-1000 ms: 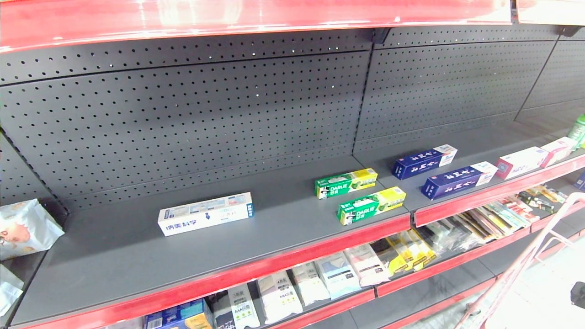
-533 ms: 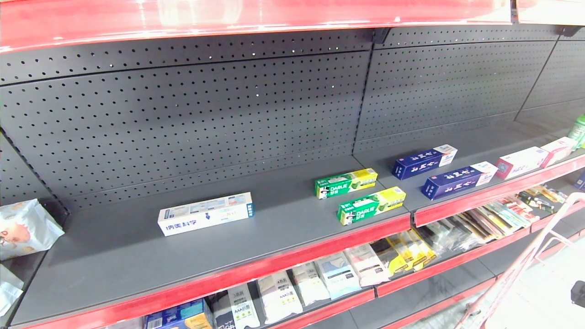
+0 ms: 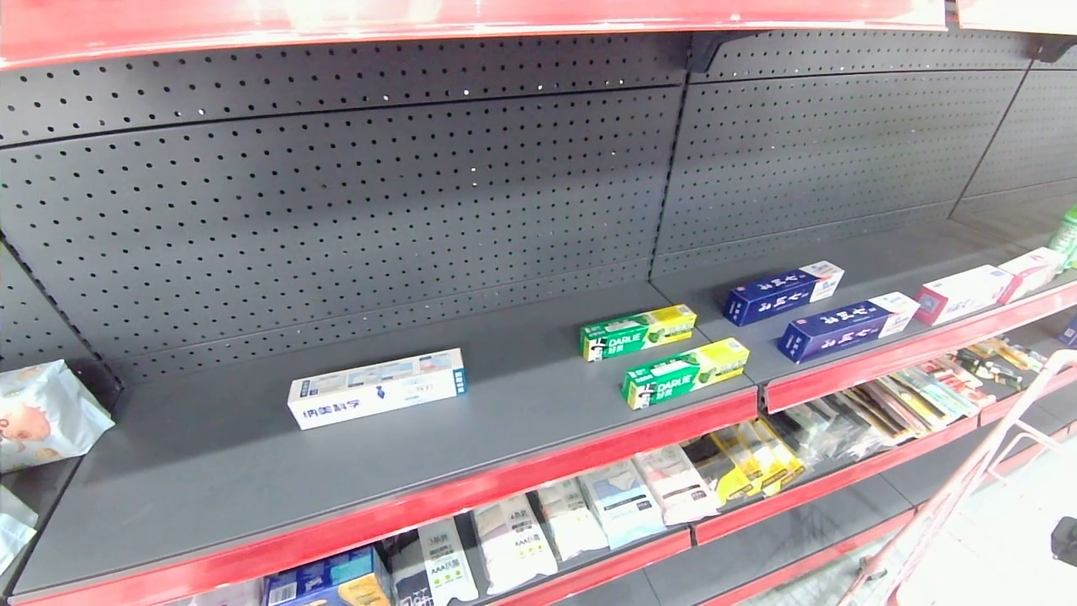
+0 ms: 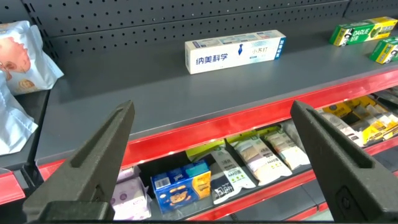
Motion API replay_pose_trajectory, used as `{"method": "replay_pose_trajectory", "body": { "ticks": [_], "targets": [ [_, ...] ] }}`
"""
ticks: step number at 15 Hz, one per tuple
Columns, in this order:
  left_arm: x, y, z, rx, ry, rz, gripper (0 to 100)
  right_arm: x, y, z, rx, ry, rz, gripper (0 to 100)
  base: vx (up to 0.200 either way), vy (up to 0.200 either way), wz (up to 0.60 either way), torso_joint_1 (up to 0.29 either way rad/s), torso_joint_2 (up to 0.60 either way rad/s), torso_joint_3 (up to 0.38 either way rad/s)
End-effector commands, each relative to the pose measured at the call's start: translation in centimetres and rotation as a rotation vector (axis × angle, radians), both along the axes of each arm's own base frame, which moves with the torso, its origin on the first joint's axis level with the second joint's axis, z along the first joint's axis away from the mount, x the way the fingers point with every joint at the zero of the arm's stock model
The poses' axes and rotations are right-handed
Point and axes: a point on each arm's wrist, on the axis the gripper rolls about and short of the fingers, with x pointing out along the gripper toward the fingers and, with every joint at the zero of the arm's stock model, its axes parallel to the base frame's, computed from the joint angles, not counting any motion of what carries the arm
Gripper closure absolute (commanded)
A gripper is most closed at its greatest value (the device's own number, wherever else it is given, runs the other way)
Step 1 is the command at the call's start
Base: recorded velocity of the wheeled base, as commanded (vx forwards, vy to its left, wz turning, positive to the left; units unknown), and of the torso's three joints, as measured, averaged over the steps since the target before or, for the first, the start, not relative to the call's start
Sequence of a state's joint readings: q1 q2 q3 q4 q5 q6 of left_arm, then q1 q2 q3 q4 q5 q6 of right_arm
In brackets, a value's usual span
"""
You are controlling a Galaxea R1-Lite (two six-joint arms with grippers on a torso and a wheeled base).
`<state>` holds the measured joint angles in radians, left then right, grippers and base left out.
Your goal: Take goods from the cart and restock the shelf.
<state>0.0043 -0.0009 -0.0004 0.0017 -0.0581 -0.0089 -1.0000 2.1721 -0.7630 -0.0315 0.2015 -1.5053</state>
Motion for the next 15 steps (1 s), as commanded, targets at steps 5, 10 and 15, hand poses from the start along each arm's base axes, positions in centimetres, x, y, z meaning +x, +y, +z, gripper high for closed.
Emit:
{"method": "replay_pose_trajectory", "body": {
  "ticks": [5,10,15],
  "targets": [
    [0.00,0.00,0.03,0.000,0.000,0.000,0,0.04,-0.06,-0.01,-0.001,-0.002,0.000,0,0.000,0.000,0.00,-0.088,0.20,0.106],
    [0.01,0.00,-0.01,0.000,0.001,0.000,0,0.04,-0.06,-0.06,0.000,-0.001,0.001,0,0.000,0.000,0.00,-0.124,0.27,0.147],
    [0.00,0.00,0.03,0.000,0.000,0.000,0,0.04,-0.06,-0.06,0.001,-0.001,0.000,0,0.000,0.000,0.00,-0.154,0.32,0.168]
  ]
}}
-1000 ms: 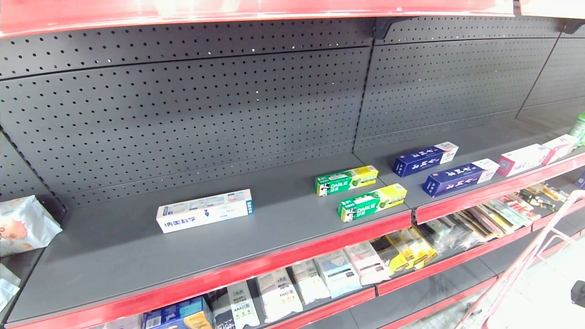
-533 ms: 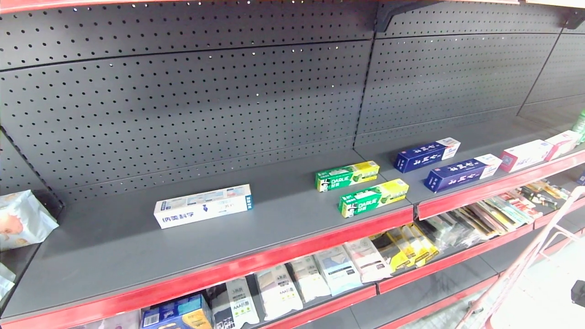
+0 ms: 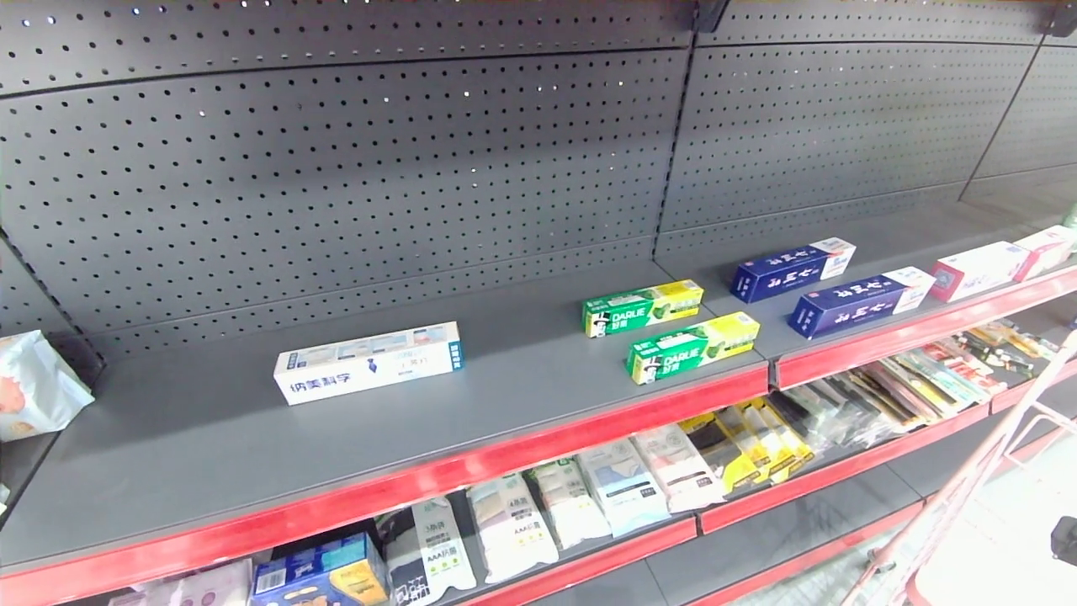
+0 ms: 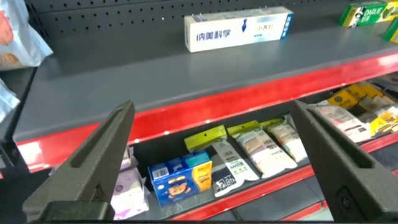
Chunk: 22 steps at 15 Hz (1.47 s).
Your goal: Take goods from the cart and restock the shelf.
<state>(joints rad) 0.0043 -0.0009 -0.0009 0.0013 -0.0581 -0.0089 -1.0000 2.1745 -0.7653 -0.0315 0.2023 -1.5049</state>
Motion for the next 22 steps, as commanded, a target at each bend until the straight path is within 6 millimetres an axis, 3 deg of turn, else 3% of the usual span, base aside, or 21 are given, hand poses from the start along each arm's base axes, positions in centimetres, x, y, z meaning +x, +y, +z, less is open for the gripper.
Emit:
{"method": "replay_pose_trajectory", "body": {
  "ticks": [1,22],
  "targets": [
    [0.00,0.00,0.02,0.000,0.000,0.000,0,0.01,-0.01,-0.02,0.000,0.000,-0.002,0,0.000,0.000,0.00,-0.144,0.34,0.178],
    [0.00,0.00,0.02,0.000,0.000,0.000,0,0.33,-0.51,0.19,-0.011,-0.012,-0.013,0,0.000,0.000,0.00,-0.179,0.41,0.225]
  ]
}}
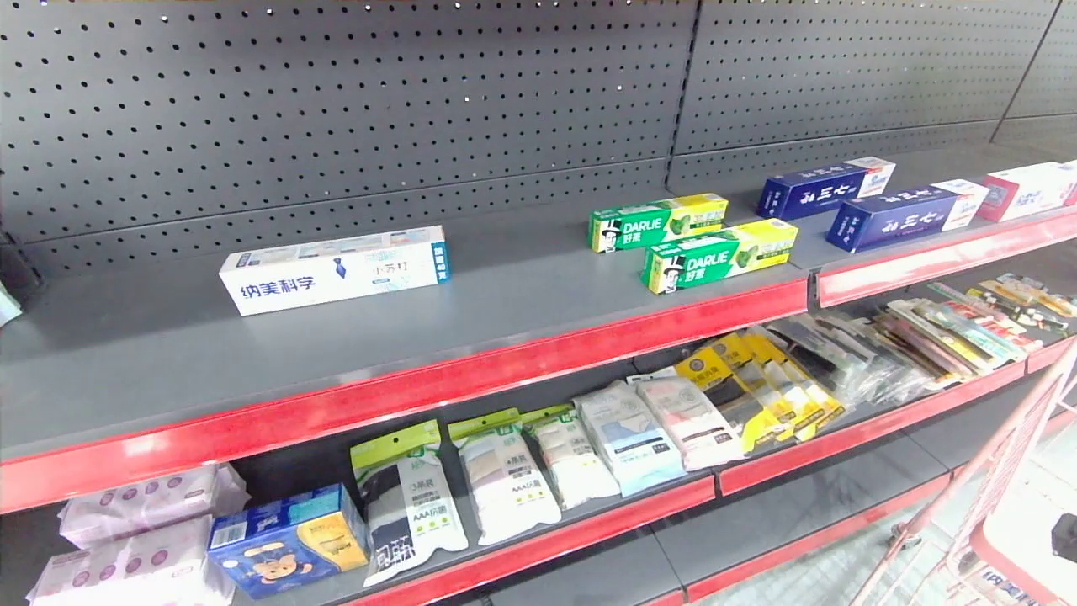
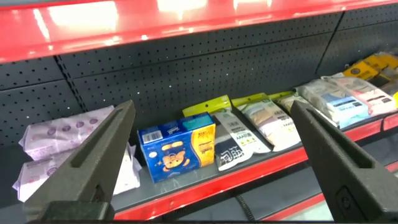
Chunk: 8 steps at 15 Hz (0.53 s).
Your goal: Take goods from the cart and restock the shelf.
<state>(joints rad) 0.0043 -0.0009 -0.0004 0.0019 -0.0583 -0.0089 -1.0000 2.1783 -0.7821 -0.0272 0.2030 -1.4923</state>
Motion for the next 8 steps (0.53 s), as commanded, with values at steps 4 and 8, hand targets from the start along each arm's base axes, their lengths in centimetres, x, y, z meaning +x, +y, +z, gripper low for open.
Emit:
{"method": "replay_pose_trajectory", "body": {
  "ticks": [4,8],
  "targets": [
    [0.0,0.0,0.0,0.000,-0.001,0.000,0,0.4,-0.7,0.0,0.002,-0.014,-0.017,0,0.000,0.000,0.00,-0.032,0.09,0.049],
    [0.0,0.0,0.0,0.000,0.001,0.000,0,1.2,-1.8,-0.7,0.003,-0.027,-0.022,0,0.000,0.000,0.00,0.000,0.00,0.000]
  ]
}}
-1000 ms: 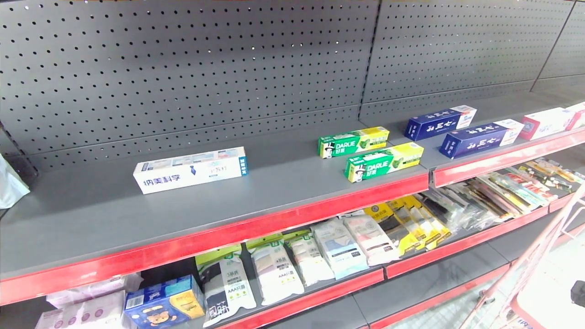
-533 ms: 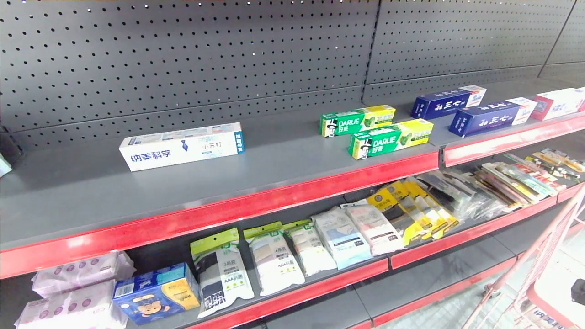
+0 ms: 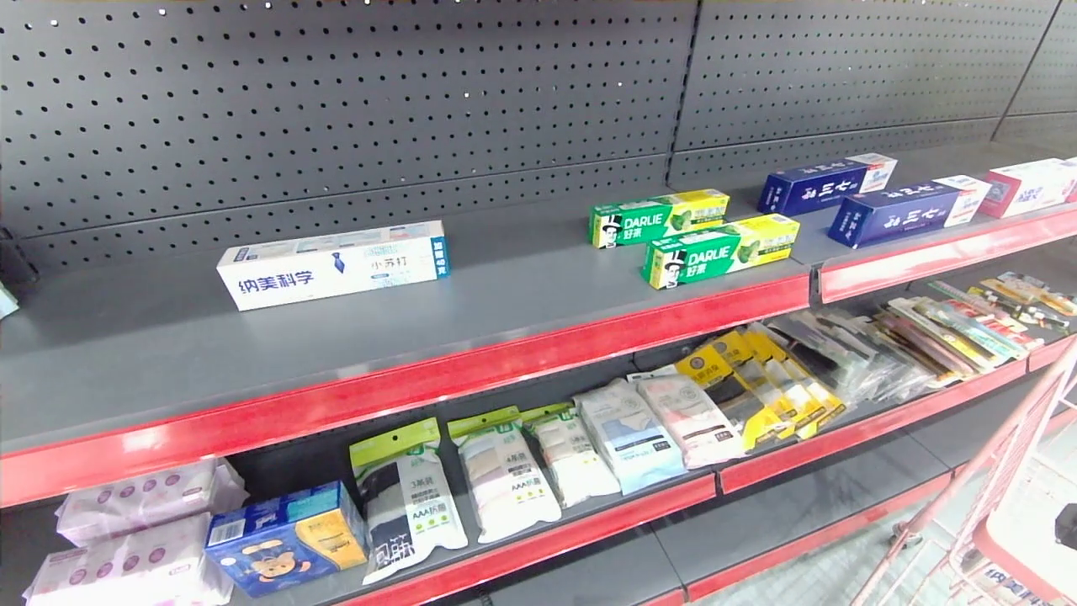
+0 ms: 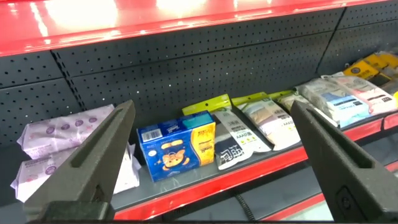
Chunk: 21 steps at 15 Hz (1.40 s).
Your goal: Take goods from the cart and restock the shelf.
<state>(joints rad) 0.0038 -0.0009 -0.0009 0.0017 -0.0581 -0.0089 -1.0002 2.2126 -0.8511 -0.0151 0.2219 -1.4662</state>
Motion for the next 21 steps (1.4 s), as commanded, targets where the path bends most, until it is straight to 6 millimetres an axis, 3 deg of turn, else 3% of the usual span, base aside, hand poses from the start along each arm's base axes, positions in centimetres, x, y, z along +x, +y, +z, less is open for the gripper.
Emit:
{"method": "replay_pose_trajectory", "body": {
  "ticks": [1,18,19,21],
  "targets": [
    [0.01,0.00,-0.02,0.000,0.002,0.001,0,0.36,-0.55,-0.68,0.005,0.002,-0.001,0,0.000,0.000,0.00,0.000,0.00,0.000],
    [0.01,0.00,-0.02,0.000,0.002,0.001,0,0.19,-0.21,-1.04,0.032,-0.002,0.002,0,0.000,0.000,0.00,0.000,0.00,0.000],
    [0.01,0.00,-0.02,0.000,0.002,0.001,0,0.14,-0.11,-1.10,0.037,-0.002,0.002,100,0.000,0.000,0.00,0.000,0.00,0.000],
    [0.00,0.00,0.02,0.000,0.000,0.001,0,-0.02,0.12,-1.23,0.045,0.006,0.001,100,0.000,0.000,0.00,0.000,0.00,0.000]
  ]
}}
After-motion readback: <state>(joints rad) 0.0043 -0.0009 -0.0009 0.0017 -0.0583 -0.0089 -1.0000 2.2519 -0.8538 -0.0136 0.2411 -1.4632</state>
